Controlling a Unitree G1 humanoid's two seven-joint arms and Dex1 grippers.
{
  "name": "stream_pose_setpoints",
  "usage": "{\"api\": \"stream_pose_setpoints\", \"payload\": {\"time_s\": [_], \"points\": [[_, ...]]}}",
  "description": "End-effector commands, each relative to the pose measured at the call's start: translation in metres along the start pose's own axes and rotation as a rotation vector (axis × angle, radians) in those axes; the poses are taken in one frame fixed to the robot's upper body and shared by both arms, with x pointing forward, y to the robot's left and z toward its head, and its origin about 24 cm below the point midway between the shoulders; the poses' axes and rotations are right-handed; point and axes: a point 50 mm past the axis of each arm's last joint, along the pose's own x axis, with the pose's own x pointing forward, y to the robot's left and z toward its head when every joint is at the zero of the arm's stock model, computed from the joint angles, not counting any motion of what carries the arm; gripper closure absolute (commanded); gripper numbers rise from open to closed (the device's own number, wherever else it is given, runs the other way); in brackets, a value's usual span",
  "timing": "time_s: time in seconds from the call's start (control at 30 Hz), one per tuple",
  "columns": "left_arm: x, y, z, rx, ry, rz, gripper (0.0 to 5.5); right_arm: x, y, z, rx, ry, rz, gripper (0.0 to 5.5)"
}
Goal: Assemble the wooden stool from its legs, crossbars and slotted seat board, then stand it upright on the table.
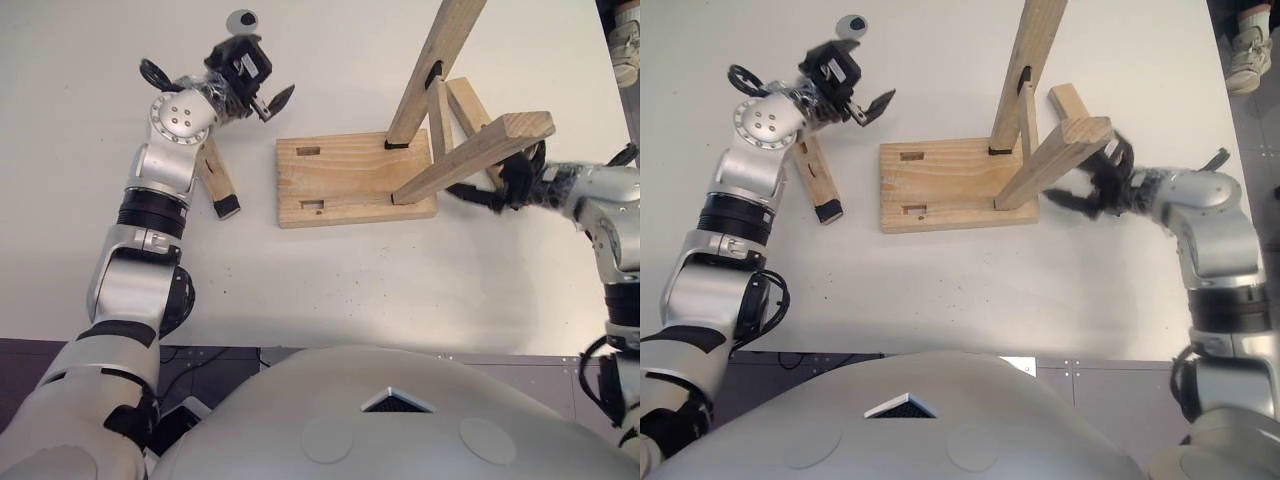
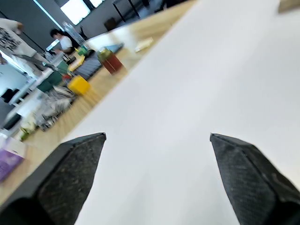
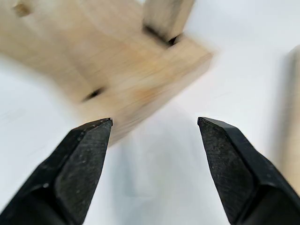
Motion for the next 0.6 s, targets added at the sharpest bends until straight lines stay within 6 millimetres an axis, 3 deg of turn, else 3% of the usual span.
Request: {"api": "stream_pose_setpoints", "payload": {"time_s": [0.03,0.17,0.27,0.33,0.5,0.6], "points": [[0.0,-0.013,-0.018,0.001,0.044,-0.096,1.41,-0.001,0.035,0.008,0.01,0.02,0.22,2.15],[-0.008,-0.026,-0.03,-0.031,0.045,-0.217,1.41,0.013,0.043,0.0,-0.018,0.086,0.214,2.15],[-0.029,-0.048,-0.045,-0.073,0.059,-0.439,1.41,0.038,0.024,-0.002,-0.066,0.06,0.04,2.15],[-0.052,-0.06,-0.051,-0.09,0.054,-0.587,1.41,0.049,0.008,0.007,-0.126,-0.014,-0.101,2.15],[-0.077,-0.069,-0.036,-0.091,0.01,-0.634,1.41,0.057,-0.006,0.023,-0.2,-0.118,-0.236,2.15],[-0.084,-0.057,-0.023,-0.123,-0.035,-0.557,1.41,0.052,-0.016,0.025,-0.212,-0.153,-0.297,2.15]]}}
